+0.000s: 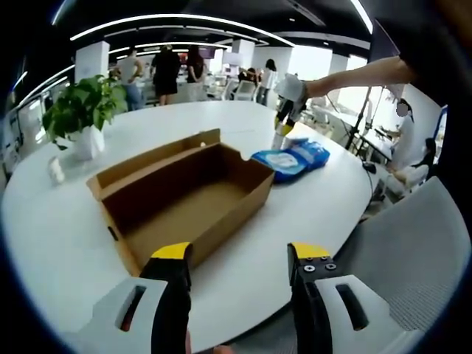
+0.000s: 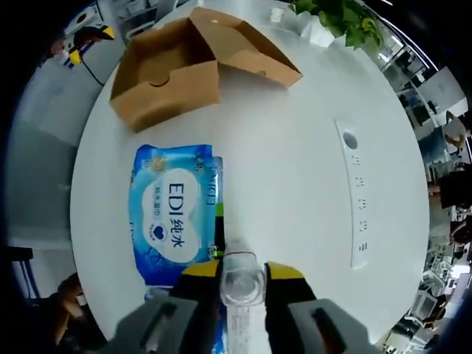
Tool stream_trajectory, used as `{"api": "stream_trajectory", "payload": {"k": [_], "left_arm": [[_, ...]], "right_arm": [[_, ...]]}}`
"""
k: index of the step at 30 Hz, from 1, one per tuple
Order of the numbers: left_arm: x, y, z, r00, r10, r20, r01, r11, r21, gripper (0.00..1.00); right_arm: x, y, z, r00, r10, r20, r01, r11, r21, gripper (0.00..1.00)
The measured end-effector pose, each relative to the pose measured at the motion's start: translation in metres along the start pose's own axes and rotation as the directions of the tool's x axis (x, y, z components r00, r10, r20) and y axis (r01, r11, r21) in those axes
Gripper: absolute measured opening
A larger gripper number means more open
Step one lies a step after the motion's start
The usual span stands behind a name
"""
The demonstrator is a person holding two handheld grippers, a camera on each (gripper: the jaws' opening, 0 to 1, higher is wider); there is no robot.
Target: Operate the shoe box by opening the lid, removing the specified soft item, and placing it in the target area until the item is outside and the box remains undamaged.
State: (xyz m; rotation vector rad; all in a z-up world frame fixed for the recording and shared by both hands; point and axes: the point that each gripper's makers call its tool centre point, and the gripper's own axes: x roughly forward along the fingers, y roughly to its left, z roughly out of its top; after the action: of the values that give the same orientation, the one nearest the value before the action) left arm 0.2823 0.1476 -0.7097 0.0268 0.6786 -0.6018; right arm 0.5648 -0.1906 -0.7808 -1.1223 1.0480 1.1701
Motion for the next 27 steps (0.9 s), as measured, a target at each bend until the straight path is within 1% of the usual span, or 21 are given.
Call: {"api": "stream_trajectory", "payload": {"k": [1,3,9,11,14,17,21,27], "left_arm": [[0.0,0.0,0.0,1.0,0.0,-0.001,0.0,1.0,0.0,0.53],[-0.001,0.0,-0.001,1.0,0.001,-0.002,-0.001,1.0,0.0,0.53],[-0.001,0.0,-0.002,1.0,0.0,-0.004,0.0,1.0,-0.001,0.52],[-0.001,0.0,-0.002,1.0,-0.002,-0.004,0.002,1.0,-0.002,0.52],[0.0,0.0,-0.003,1.0,-0.003,-0.005,0.003,1.0,-0.004,0.52],[0.0,-0.001,-0.003,1.0,-0.005,-0.006,0.005,1.0,-0.003,0.52],[0.0,0.0,-0.002,1.0,-0.005,-0.006,0.005,1.0,-0.004,0.51],[0.0,0.0,-0.004,1.0,-0.007,-0.01,0.007,1.0,-0.005,0.51]], "right_arm": [[-0.002,0.003,0.001,1.0,-0.002,0.0,0.002,1.0,0.0,0.19],[-0.002,0.003,0.001,1.0,-0.001,0.001,0.001,1.0,-0.002,0.19],[0.001,-0.003,-0.001,1.0,-0.004,0.001,0.004,1.0,-0.009,0.19],[-0.002,0.003,0.0,1.0,-0.006,-0.002,0.006,1.0,-0.013,0.2],[0.001,-0.002,-0.004,1.0,-0.001,-0.006,0.001,1.0,-0.011,0.19],[0.002,-0.002,-0.005,1.0,0.003,-0.01,-0.003,1.0,-0.014,0.2],[-0.003,0.008,-0.004,1.0,0.001,-0.013,-0.001,1.0,-0.013,0.2],[-0.006,0.009,-0.003,1.0,-0.004,-0.012,0.004,1.0,-0.013,0.22]]}}
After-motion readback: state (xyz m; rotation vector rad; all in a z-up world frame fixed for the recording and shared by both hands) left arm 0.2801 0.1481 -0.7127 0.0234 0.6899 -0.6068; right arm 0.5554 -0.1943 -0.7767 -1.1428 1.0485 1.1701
